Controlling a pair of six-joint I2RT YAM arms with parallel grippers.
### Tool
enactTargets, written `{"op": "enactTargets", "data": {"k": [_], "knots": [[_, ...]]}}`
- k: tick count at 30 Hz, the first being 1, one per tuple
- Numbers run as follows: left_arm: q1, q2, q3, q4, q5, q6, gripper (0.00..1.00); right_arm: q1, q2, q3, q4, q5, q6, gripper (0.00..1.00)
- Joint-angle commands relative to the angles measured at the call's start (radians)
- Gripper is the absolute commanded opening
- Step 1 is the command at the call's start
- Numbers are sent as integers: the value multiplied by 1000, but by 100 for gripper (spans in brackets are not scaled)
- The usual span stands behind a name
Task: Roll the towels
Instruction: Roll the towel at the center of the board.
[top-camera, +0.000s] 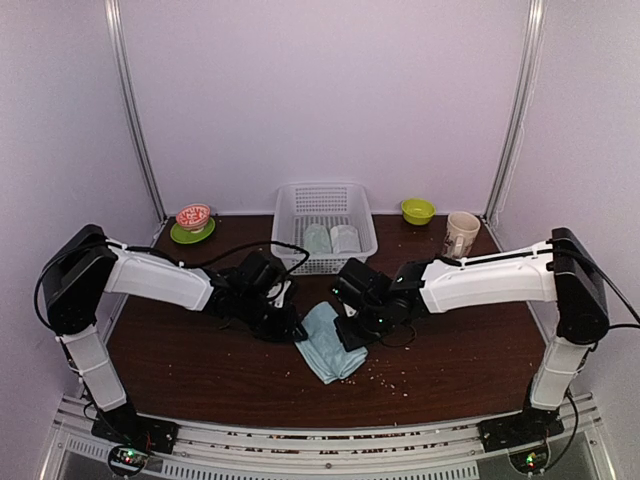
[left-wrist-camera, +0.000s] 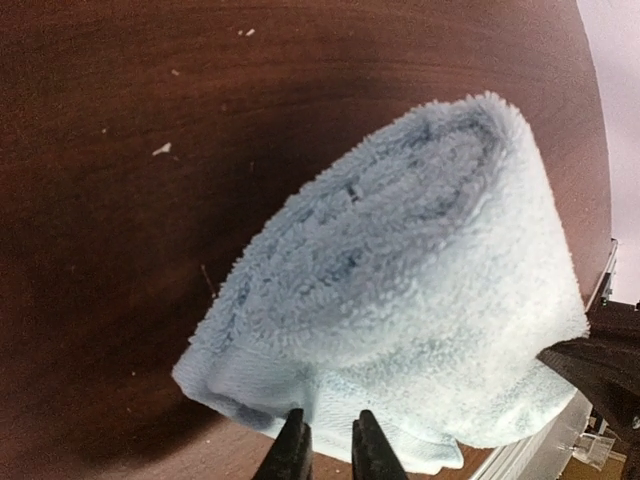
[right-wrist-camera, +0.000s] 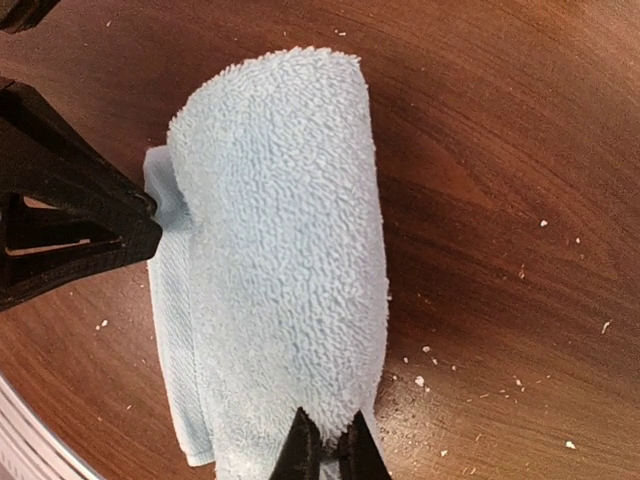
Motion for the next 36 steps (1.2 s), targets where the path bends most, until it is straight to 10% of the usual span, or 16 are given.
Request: {"op": "enactTargets", "data": {"k": [1, 36], "knots": [[7, -48, -27, 13, -28, 8, 14, 51, 51, 82, -104, 166, 0, 0], [-7, 49, -37, 49, -18, -43, 0, 123, 81, 96, 13, 51, 26, 0]]}}
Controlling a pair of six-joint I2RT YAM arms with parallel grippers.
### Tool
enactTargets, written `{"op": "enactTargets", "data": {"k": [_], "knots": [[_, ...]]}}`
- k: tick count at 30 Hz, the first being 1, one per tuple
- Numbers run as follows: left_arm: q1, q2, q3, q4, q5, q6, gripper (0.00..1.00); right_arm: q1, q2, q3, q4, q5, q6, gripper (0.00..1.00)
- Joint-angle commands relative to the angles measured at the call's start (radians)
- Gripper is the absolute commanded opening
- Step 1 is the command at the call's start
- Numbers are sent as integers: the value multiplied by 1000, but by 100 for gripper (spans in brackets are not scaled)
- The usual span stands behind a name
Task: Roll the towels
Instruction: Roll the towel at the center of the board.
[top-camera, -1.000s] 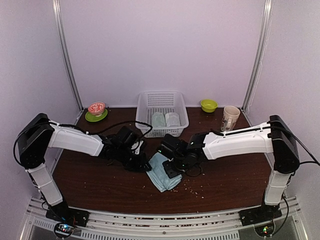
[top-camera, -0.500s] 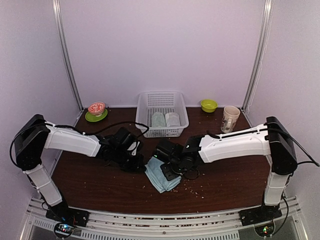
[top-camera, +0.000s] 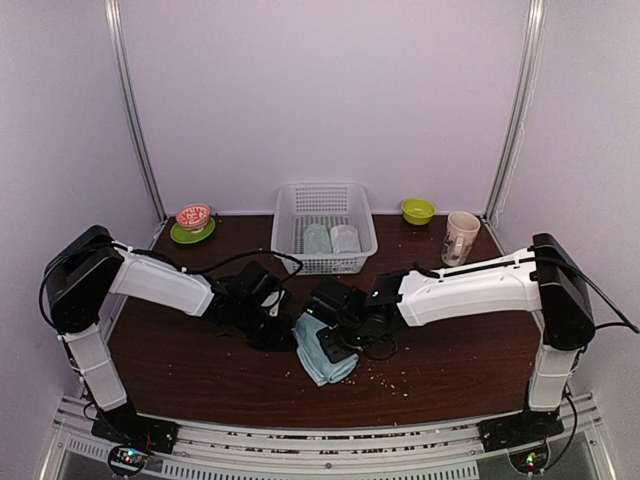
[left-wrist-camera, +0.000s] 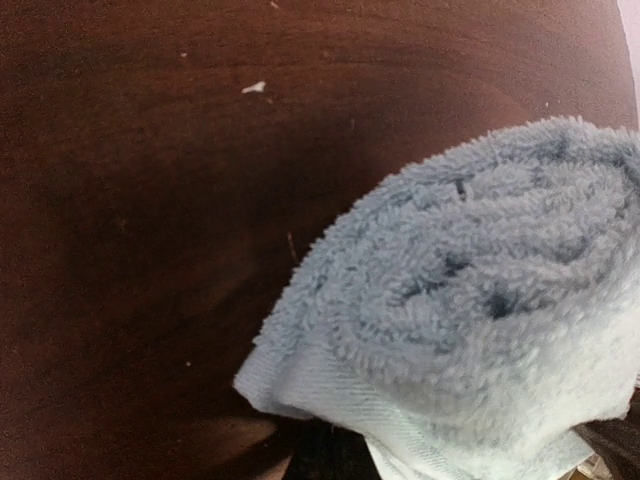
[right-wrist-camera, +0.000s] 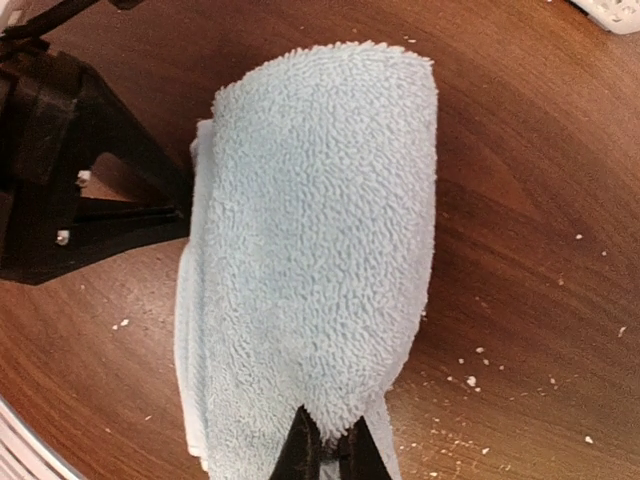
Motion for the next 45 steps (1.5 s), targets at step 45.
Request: {"op": "enactTargets", "data": {"k": [45], "knots": [[12, -75, 35, 160, 106, -22, 0, -4, 108, -18, 244, -300, 44, 35]]}}
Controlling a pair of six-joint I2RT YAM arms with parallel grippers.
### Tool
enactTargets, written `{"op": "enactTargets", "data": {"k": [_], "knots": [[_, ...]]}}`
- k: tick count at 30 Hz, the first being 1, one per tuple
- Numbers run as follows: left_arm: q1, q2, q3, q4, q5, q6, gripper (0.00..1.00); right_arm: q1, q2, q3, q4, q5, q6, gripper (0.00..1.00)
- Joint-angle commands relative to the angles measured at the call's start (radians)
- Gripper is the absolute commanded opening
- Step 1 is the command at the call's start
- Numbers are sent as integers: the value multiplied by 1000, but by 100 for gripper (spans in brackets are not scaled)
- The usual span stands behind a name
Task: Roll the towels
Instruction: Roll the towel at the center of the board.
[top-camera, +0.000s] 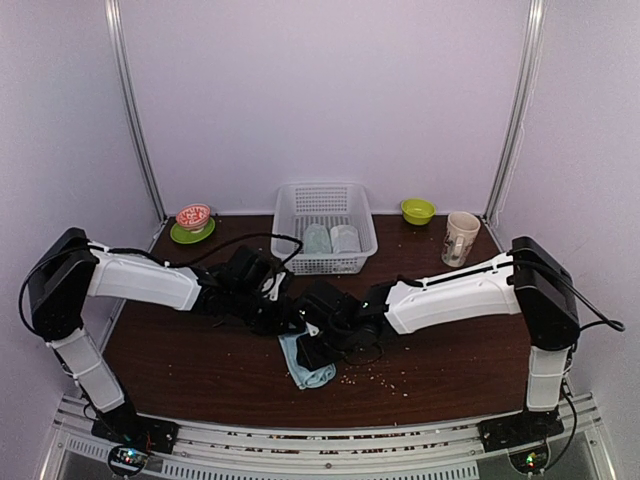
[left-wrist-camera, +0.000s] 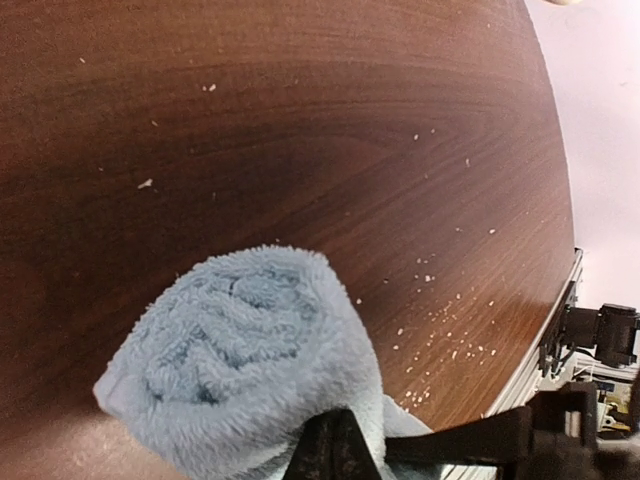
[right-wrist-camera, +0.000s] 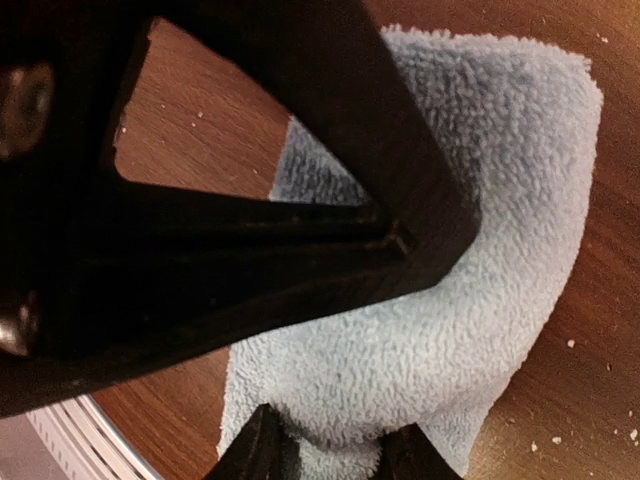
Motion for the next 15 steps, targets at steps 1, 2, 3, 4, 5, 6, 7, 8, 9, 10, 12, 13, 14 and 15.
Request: {"op": "enactTargets", "data": {"k": [1, 2, 3, 4, 5, 6, 7, 8, 9, 10, 12, 13, 14, 15], "knots": [[11, 43, 19, 124, 59, -27, 0, -1, 32, -4, 0, -22, 3, 35], [16, 45, 9, 131, 56, -30, 0, -6, 28, -10, 5, -23, 3, 36], [20, 49, -2, 138, 52, -33, 0, -8, 22, -17, 11, -26, 4, 37], [27, 53, -16, 138, 45, -39, 0, -10, 11, -23, 17, -32, -3, 38], [33, 61, -24, 135, 44, -41, 0, -10, 1, -27, 21, -34, -8, 42], [43, 69, -33, 139, 48, -44, 0, -10, -6, -27, 21, -38, -15, 45], [48, 80, -41, 148, 51, -49, 0, -11, -14, -25, 17, -42, -23, 47], [52, 91, -46, 152, 52, -52, 0, -11, -21, -23, 10, -42, -29, 49], [55, 104, -49, 150, 53, -55, 0, -10, -31, -25, 4, -43, -36, 51], [58, 117, -50, 150, 57, -57, 0, -10, -45, -26, -4, -41, -43, 52], [59, 134, -59, 154, 57, -64, 0, -10, -73, -33, -26, -31, -56, 53], [60, 139, -64, 156, 54, -66, 0, -11, -93, -41, -31, -26, -61, 53], [61, 140, -73, 162, 52, -71, 0, -12, -114, -55, -30, -19, -63, 53], [61, 139, -83, 168, 51, -74, 0, -15, -137, -71, -25, -14, -62, 53]]}}
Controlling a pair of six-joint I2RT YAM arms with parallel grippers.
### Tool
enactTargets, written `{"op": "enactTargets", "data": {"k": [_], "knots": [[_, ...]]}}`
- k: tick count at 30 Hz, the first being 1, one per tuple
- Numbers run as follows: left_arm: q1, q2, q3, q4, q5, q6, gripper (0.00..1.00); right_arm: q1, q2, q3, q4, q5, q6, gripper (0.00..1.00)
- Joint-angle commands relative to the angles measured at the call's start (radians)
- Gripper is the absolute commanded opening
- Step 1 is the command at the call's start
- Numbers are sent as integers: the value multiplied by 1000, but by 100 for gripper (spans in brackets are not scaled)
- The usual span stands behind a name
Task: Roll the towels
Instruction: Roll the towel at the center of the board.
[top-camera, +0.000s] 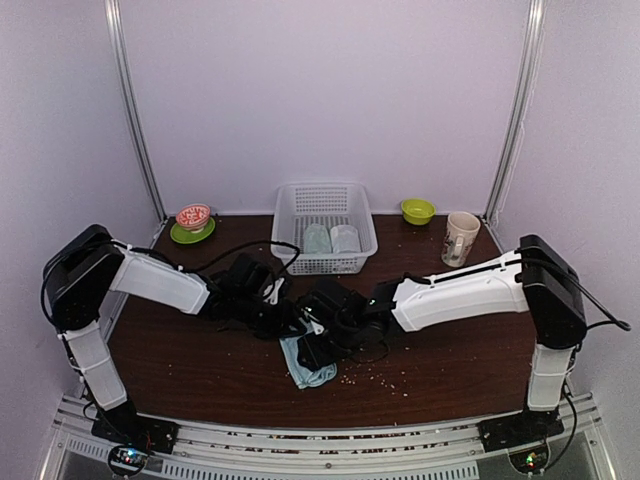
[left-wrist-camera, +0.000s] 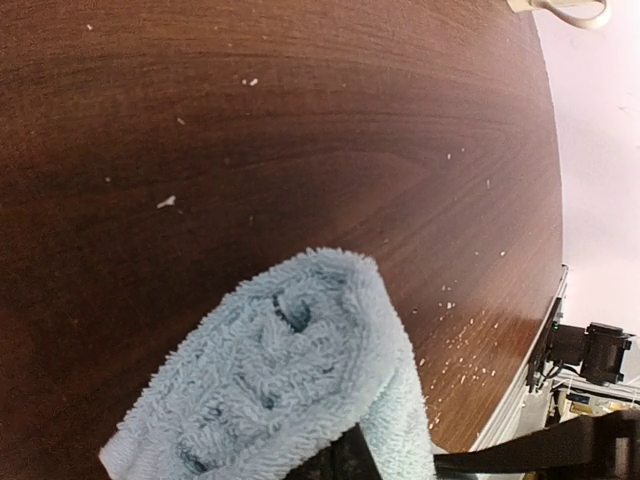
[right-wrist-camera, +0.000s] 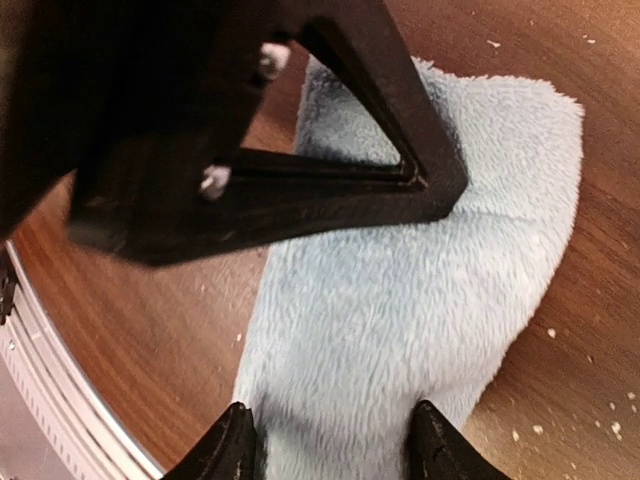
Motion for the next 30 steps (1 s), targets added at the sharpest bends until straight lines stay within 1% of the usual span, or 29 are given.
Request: {"op": "enactTargets", "data": {"k": [1, 6, 9, 13, 15, 19, 24, 28, 30], "knots": [[10, 26, -54, 7, -22, -22, 0, -6, -126, -58, -12, 4, -26, 53], [16, 16, -96, 7, -40, -27, 0, -27, -193, -137, 47, 0, 10, 49], [19, -2, -129, 8, -57, -27, 0, -31, -184, -138, 68, -35, 16, 38], [22, -25, -166, 5, -73, -27, 0, -28, -126, -114, 78, -96, 23, 19], [25, -38, -183, 1, -83, -27, 0, -20, -95, -93, 47, -112, 16, 13], [28, -59, -213, -5, -101, -26, 0, 15, -14, -47, -36, -142, -13, 11], [30, -90, -232, -9, -97, -21, 0, 40, 75, -9, -114, -122, -18, 14], [30, -186, -228, -59, -82, 12, 0, 45, 100, 1, -130, -106, -11, 16], [30, -252, -212, -102, -79, 32, 4, 45, 104, 2, -132, -103, -10, 16]]}}
